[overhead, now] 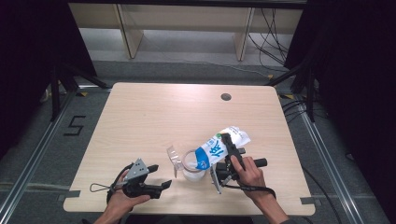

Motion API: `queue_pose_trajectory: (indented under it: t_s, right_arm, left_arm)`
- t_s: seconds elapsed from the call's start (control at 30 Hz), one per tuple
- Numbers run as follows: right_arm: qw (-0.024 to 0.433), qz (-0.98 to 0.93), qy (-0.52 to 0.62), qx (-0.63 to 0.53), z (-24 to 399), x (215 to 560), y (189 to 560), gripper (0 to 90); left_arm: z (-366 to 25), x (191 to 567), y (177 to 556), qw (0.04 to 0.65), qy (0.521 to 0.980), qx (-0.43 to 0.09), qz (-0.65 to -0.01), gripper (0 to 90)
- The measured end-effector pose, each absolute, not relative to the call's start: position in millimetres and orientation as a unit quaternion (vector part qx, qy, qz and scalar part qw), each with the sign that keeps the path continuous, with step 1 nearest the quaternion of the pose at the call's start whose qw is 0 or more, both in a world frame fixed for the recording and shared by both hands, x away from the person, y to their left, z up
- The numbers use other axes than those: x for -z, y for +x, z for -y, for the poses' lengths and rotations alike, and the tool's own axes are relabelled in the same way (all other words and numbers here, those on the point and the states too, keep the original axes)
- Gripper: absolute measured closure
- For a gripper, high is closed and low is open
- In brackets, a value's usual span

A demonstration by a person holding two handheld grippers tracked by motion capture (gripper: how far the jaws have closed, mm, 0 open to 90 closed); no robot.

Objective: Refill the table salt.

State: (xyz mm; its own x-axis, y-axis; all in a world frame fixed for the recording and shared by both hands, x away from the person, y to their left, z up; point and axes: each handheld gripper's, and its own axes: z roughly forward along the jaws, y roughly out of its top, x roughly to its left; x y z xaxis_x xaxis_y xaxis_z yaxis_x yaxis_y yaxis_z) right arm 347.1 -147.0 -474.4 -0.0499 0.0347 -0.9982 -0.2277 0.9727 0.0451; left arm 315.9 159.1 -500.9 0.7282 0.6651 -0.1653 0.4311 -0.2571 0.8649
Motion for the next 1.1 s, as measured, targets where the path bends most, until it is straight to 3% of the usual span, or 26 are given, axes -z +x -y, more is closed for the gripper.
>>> queue_pose_trajectory:
  t_s: [1.1]
  right_arm:
    - [0.688, -0.718, -0.064, -0.083, 145.3, 474.0, 344.5, 63.1]
  left_arm:
    - [-159.0, 500.7, 315.9, 0.497, 0.785, -0.118, -0.350, 20.2]
